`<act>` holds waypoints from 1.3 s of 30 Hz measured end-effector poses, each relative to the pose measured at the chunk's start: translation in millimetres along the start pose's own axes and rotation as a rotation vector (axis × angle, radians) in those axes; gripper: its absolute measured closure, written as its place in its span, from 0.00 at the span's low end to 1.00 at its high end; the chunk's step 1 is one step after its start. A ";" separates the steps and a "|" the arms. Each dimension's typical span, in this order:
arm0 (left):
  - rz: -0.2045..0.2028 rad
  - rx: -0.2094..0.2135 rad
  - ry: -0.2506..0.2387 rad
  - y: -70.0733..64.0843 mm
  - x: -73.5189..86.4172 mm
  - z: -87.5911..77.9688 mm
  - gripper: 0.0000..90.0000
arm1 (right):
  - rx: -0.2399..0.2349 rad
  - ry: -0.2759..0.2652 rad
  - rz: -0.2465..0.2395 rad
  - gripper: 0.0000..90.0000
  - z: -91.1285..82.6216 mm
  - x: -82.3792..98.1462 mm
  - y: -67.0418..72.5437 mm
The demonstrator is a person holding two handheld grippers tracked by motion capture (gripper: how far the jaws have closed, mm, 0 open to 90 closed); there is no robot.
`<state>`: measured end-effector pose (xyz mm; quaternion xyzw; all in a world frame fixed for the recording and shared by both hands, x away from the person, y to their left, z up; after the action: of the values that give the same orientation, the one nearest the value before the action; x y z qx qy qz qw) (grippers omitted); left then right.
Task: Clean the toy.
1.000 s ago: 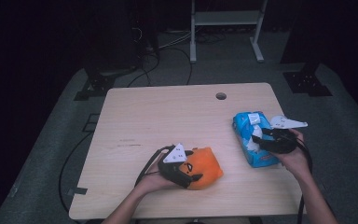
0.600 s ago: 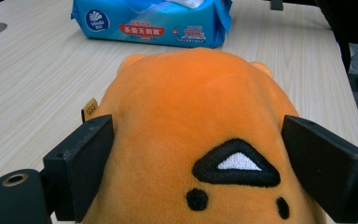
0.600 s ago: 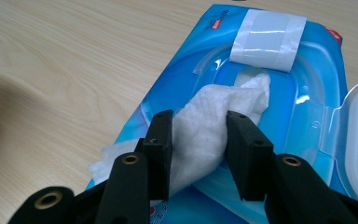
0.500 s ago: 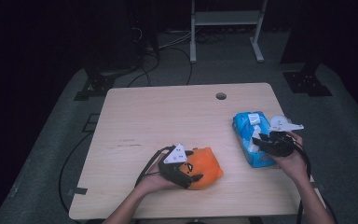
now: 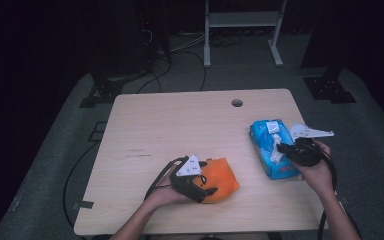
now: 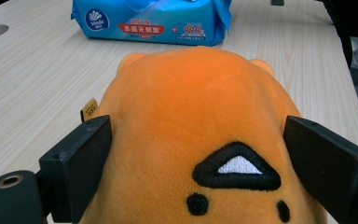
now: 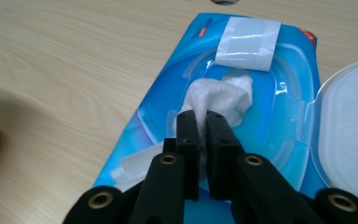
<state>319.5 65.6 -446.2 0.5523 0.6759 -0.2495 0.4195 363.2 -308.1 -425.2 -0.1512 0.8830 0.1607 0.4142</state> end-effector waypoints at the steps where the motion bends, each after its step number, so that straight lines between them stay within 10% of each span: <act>1: 0.005 0.000 0.005 -0.4 -0.3 -0.3 0.11 | -0.018 -0.020 0.005 0.94 -7.1 -2.9 1.1; 9: 0.003 -0.005 0.006 0.3 -0.9 -1.1 0.10 | -0.159 -0.097 -0.042 0.94 -43.8 -16.5 30.6; 15: 0.014 -0.008 0.012 1.1 -0.7 -2.6 0.10 | -0.293 -0.074 -0.189 0.94 -66.1 -8.6 88.3; 27: 0.016 -0.004 0.003 3.3 0.5 -2.3 0.10 | -0.592 0.107 -0.260 0.94 -68.8 9.6 152.9; 31: 0.030 0.002 -0.006 2.8 0.6 -1.5 0.10 | -0.683 0.203 -0.281 0.94 -42.4 3.3 165.1; 39: 0.047 0.006 -0.006 1.3 0.8 -1.6 0.10 | -0.594 0.195 -0.304 0.90 -2.8 -9.3 155.3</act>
<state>320.2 67.7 -445.9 0.5685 0.6605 -0.2431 0.4259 304.7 -167.8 -391.6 -0.4095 0.8005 0.3320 0.2852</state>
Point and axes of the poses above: each handheld gripper's, and its own axes: z roughly forward along the jaws, x roughly out of its underside, y roughly to its left, the point moved 1 cm from there along z, roughly forward along the jaws, and after that the axes turned 5 degrees about z, right-handed, at the moved point
